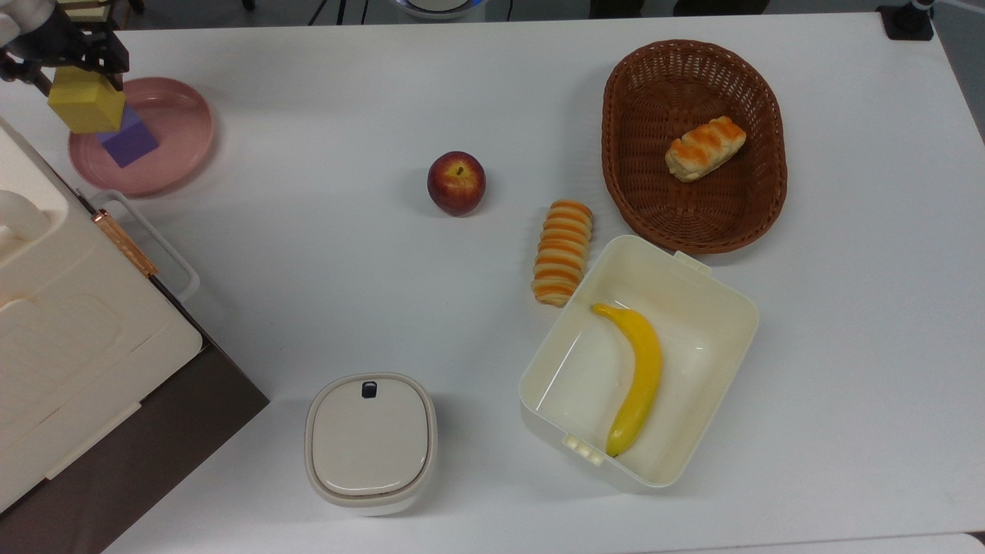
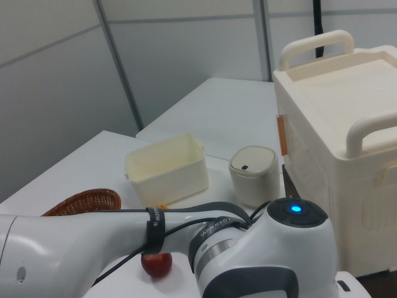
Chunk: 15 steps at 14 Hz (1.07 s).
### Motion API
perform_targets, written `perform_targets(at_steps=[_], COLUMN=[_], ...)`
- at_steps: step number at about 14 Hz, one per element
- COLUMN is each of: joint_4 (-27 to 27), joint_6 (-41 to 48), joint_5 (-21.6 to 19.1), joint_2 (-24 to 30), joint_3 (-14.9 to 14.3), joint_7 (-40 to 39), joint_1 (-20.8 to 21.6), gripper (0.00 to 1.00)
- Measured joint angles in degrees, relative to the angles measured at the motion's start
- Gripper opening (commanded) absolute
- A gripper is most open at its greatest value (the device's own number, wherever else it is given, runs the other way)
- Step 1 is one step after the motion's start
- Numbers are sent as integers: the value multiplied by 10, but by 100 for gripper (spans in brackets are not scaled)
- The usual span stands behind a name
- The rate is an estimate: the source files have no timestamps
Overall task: Put the yellow cube on the table
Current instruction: 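Lower the gripper and grasp the yellow cube atop the purple cube, then lift the yellow cube off the plate and lower it onto the table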
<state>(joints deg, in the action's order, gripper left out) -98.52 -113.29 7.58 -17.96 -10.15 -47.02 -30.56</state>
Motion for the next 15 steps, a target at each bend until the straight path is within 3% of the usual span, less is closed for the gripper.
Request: perform_targets(at_steps=[6,9,13,15], joint_4=[4,7,7,4], joint_6=[17,45,74,74], joint_5=[0,0,0,-1], joint_2=[16,43,67,66], joint_3=[9,14,18,20], joint_7=[0,8,85,153], joint_1=[3,27,108,163], gripper=[63,63,66,78])
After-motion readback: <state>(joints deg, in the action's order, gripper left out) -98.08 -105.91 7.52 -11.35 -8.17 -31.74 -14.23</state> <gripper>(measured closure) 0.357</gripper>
